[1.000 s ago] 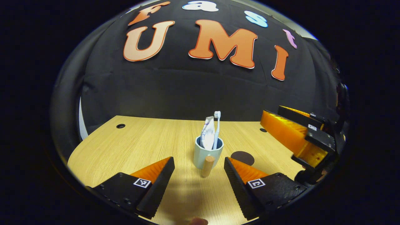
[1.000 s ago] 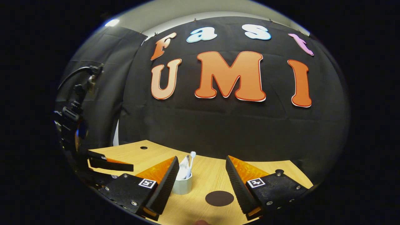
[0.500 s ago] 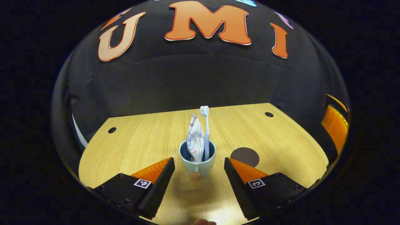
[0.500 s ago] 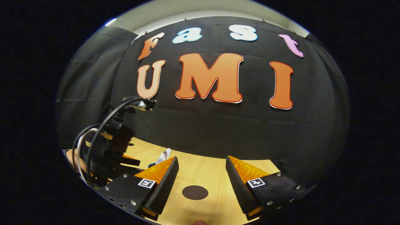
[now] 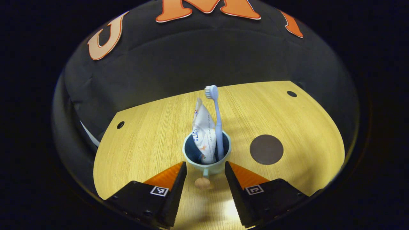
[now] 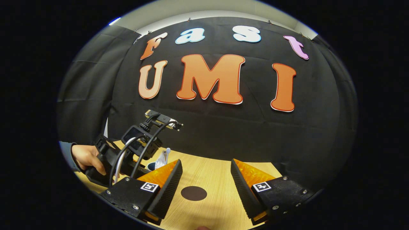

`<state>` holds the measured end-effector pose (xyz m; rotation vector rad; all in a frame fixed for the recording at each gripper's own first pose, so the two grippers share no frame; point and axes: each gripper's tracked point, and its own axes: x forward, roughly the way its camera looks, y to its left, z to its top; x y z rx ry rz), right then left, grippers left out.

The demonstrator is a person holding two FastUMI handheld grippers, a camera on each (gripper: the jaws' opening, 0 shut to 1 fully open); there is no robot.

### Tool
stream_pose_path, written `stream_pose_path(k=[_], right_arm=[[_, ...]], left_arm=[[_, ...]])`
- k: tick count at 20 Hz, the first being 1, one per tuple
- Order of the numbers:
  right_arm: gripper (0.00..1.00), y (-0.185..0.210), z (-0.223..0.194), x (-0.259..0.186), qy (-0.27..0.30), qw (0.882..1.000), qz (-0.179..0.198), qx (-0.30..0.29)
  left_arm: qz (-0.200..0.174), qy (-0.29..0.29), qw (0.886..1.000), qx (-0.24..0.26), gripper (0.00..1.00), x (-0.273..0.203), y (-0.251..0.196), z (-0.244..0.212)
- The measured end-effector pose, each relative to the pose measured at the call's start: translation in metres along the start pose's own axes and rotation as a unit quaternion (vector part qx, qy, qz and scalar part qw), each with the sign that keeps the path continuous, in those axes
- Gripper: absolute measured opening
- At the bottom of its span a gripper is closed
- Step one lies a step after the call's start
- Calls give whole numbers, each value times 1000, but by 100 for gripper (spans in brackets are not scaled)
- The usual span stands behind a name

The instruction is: Put the toothbrush and toothpaste on the desktop into the cup, then pick up the cup and place it on the coaster on the desktop.

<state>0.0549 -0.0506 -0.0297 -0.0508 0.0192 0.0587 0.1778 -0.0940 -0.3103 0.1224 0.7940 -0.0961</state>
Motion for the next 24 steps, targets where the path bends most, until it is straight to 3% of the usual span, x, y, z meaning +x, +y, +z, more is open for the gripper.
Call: stream_pose_path(k=[4, 6, 8, 11, 17, 24], right_arm=[[92, 5, -3, 1, 8, 1000, 3, 1], [92, 6, -5, 1, 8, 1000, 4, 7], [92, -1, -13, -1, 12, 1000, 3, 13], [92, -3, -16, -3, 13, 1000, 1, 21], [92, -7, -27, 1, 27, 999, -1, 35], [92, -10, -34, 1, 35, 998, -4, 42]], left_arm=[[-3, 19, 1000, 3, 63, 10, -5, -7], [-1, 23, 1000, 8, 64, 11, -6, -4], [3, 29, 1000, 12, 53, 9, -7, -16], [3, 32, 999, 14, 29, 11, -12, -17], [-10, 26, 1000, 1, 21, 14, -13, -11], [-34, 11, 999, -31, 19, 11, -17, -11]])
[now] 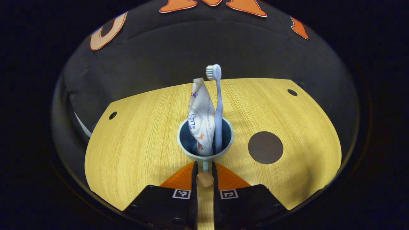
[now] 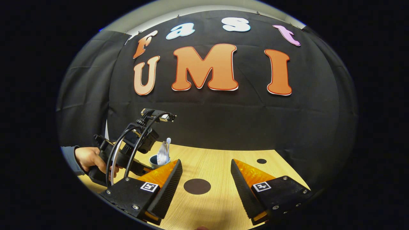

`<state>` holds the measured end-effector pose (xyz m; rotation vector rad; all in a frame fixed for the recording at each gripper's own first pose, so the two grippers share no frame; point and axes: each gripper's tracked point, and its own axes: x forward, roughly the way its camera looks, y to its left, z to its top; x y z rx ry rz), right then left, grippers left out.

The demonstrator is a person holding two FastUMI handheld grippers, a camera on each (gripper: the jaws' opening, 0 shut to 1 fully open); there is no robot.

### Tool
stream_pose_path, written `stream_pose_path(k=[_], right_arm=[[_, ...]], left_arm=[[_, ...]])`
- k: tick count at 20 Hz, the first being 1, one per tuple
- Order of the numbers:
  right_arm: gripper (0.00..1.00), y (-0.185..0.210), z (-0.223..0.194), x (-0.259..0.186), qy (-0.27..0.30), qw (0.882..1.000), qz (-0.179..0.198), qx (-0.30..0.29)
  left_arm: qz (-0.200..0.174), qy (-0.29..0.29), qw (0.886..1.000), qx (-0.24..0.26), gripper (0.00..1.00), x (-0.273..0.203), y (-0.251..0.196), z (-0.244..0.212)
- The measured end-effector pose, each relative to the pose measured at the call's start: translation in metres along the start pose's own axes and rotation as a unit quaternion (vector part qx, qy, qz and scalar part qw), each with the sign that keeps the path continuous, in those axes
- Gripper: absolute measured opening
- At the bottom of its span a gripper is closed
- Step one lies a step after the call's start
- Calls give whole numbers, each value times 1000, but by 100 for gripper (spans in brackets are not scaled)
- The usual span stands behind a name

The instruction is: Put the toothbrush and toothpaste on the desktop into the cup, then pick up the cup and place it on the coaster on the desktop.

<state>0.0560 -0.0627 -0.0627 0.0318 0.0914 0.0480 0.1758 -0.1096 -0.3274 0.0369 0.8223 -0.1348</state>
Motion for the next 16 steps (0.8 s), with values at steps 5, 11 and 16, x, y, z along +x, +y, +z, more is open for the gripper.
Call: stream_pose_path(k=[5, 11, 16], right_arm=[[92, -4, -3, 0, 3, 1000, -4, -2], [92, -11, -12, 2, 16, 1000, -9, 7], [92, -7, -11, 4, 15, 1000, -5, 12]], left_arm=[[-13, -32, 999, 3, 19, -4, 1, 5], [-14, -17, 1000, 1, 19, -2, 1, 1], [-15, 9, 1000, 7, 19, 2, -1, -3]])
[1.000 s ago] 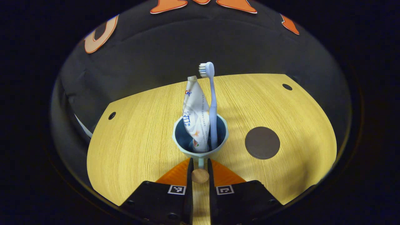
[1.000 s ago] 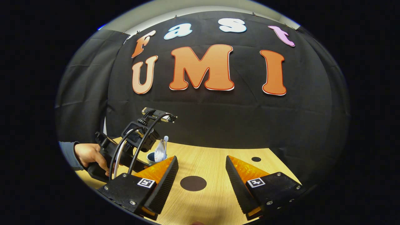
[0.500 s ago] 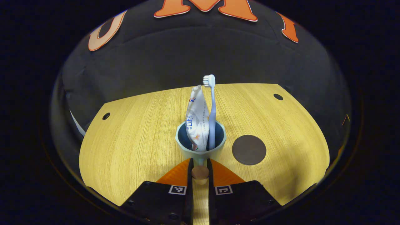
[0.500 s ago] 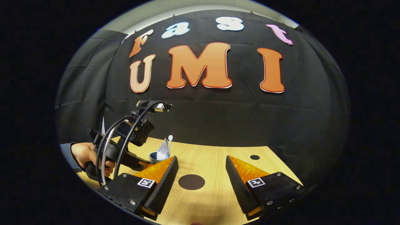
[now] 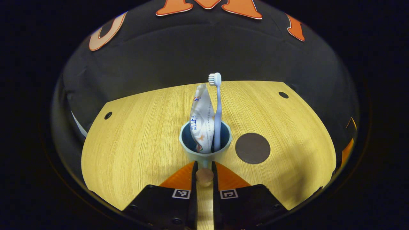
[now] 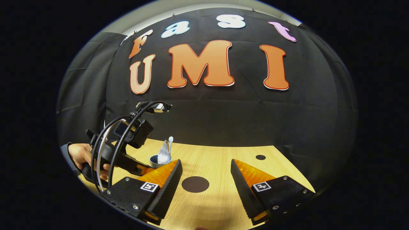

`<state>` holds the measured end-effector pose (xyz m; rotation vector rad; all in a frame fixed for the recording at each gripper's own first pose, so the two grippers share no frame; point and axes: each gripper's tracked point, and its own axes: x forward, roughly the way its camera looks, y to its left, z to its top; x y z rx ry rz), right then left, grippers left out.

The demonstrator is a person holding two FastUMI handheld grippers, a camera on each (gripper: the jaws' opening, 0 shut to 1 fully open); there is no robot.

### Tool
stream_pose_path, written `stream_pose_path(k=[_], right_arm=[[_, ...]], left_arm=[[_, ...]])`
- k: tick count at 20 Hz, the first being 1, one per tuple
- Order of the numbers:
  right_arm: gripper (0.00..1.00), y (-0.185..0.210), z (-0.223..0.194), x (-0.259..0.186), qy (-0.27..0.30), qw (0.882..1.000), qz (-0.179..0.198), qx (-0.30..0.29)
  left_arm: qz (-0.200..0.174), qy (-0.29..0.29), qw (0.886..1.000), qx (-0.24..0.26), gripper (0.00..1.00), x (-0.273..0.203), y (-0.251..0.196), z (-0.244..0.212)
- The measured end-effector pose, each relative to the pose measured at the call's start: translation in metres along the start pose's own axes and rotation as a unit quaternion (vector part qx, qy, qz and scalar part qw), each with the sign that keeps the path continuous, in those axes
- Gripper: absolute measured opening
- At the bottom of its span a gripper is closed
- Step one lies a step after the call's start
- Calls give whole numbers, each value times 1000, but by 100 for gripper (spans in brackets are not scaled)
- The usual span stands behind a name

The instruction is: Put the toothbrush and toothpaste on the desktop into the cup, then pick up the cup and place it on the coaster on the desktop.

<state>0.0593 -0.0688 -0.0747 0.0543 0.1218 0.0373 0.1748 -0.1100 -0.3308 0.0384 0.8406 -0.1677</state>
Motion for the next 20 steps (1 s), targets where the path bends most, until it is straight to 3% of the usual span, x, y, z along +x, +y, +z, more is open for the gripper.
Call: stream_pose_path(k=[6, 8, 9, 11, 16, 20], right_arm=[[92, 2, -2, -2, 1, 1000, -3, -19], [92, 3, 0, -4, -2, 1000, -2, -20], [92, 4, 2, -4, -3, 1000, -2, -17], [92, 2, 2, -5, -5, 1000, -2, -12], [92, -2, -3, -8, 2, 1000, -6, 1], [92, -5, -3, -10, 0, 1000, -8, 4]], left_arm=[[15, 15, 1000, 23, 27, -4, -8, 15], [19, 23, 999, 35, 46, -5, -9, 14], [22, 31, 999, 35, 46, -11, -9, 12], [18, 28, 999, 30, 25, -3, -7, 10], [5, 20, 1000, 5, 17, -3, -4, 10], [-33, 12, 999, -20, 15, -5, -8, 10]])
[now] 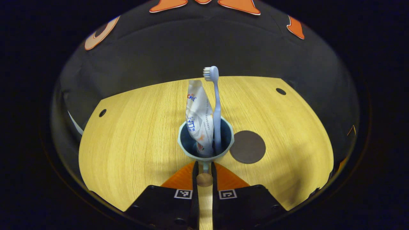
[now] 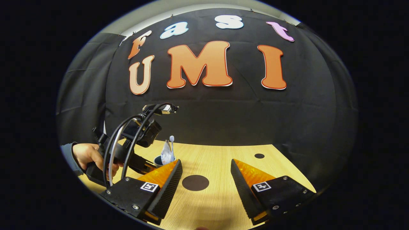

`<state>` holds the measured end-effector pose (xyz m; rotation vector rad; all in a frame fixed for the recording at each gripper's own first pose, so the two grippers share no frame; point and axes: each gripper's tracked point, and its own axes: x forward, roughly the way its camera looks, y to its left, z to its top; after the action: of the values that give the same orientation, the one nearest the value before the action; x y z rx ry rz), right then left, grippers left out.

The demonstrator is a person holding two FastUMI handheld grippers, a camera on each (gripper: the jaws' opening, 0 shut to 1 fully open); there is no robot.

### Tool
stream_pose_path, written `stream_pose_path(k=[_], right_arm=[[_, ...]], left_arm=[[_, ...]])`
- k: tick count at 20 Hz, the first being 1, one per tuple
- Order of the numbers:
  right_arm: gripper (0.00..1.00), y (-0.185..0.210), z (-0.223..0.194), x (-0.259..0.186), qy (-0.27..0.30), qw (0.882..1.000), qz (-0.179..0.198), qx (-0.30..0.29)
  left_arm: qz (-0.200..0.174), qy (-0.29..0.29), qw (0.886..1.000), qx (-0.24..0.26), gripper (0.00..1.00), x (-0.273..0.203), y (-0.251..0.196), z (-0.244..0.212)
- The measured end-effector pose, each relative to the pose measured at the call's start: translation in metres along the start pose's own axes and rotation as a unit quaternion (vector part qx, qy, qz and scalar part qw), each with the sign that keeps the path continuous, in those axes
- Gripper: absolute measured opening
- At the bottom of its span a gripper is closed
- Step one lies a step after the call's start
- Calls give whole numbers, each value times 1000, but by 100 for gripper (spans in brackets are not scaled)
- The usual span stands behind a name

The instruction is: Put the toothbrush and toothpaste on the desktop into the cup, then pick up the cup and place it on the coaster on the desktop.

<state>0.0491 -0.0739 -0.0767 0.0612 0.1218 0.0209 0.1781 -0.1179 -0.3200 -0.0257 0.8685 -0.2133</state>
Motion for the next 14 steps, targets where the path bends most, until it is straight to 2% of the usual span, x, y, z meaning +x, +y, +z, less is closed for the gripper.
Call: stream_pose_path(k=[4, 7, 14], right_arm=[[92, -4, -2, -2, 2, 1000, -4, 4], [92, -10, -6, -2, 7, 1000, -10, 4], [92, -13, -13, 0, 16, 1000, -11, 17]], left_arm=[[0, -12, 1000, -2, 15, 3, -1, 2], [6, -29, 999, 14, 15, -6, 1, 6], [9, -19, 1000, 9, 15, -6, 3, -1]])
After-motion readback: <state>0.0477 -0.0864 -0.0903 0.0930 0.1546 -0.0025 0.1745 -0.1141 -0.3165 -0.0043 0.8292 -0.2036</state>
